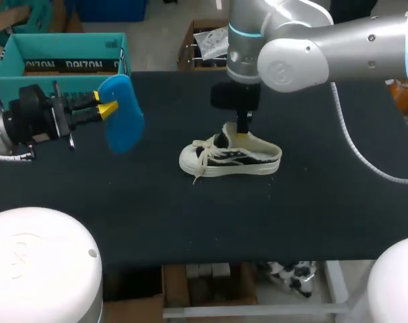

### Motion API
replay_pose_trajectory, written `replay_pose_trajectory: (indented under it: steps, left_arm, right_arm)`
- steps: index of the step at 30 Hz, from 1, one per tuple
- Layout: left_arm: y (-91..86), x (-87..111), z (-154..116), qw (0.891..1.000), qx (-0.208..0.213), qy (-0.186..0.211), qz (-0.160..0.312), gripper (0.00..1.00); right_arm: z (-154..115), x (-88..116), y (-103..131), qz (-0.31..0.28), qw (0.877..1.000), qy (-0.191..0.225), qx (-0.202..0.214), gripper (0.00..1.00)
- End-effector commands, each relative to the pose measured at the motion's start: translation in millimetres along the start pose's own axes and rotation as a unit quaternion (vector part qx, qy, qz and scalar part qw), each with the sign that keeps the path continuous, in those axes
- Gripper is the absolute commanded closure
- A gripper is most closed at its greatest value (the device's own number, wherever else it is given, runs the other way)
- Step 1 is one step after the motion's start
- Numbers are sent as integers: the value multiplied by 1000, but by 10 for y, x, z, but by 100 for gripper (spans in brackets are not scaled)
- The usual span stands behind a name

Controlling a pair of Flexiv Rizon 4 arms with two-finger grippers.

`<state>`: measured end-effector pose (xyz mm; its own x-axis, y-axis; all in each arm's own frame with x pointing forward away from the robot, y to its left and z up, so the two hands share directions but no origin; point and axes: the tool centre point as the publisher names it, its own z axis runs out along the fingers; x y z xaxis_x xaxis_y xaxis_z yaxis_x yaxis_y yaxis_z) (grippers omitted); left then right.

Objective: Open the shoe tongue, take the insole out of the shoe, put the insole back into the shoe, and pack the shoe into the shoebox

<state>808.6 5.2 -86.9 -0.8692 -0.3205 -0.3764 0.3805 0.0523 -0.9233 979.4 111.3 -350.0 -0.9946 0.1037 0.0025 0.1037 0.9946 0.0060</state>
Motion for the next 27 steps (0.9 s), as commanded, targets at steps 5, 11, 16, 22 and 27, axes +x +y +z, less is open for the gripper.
replay_pose_trajectory:
  steps: [5,11,16,22,27]
  left_arm:
    - [78,8,92,999,9,-35,-7,100]
    - [163,-2,301,1000,28,0,-13,100]
    - [196,-76,514,997,58,42,-10,100]
    - [165,-280,789,991,101,85,5,100]
    - [179,-528,1080,983,142,118,4,100]
  right_arm:
    - [-9,23,34,12,1000,-1,6,100]
    - [-89,84,-28,78,997,5,-17,100]
    - [-181,188,-87,147,989,14,-28,100]
    - [-267,370,-160,231,971,23,-54,100]
    - [-336,565,-195,318,943,29,-91,100]
